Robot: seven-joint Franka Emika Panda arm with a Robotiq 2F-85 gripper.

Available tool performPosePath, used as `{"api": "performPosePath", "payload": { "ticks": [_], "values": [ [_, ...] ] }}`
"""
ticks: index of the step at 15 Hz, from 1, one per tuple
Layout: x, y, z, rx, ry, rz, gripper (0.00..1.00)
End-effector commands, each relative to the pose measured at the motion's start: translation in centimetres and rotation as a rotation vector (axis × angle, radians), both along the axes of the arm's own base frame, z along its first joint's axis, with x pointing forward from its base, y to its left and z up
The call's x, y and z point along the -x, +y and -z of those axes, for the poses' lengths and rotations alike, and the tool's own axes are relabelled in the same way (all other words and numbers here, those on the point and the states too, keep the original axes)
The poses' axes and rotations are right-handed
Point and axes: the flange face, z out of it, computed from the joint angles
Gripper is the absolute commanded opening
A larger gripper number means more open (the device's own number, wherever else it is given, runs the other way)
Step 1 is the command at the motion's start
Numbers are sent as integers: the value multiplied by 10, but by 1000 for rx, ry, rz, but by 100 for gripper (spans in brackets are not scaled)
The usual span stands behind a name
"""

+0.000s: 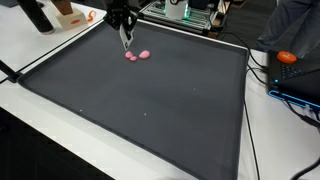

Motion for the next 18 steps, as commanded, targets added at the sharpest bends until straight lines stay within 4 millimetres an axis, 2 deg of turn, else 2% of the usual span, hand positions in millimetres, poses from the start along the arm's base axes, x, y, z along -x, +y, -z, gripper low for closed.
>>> {"api": "performPosePath", "payload": {
  "ticks": [1,9,18],
  "values": [
    [-12,-2,22,54,-17,-25,1],
    [-16,-5,61,71,33,-34,1],
    [-9,-7,81,109,-6,-67,1]
  ]
}}
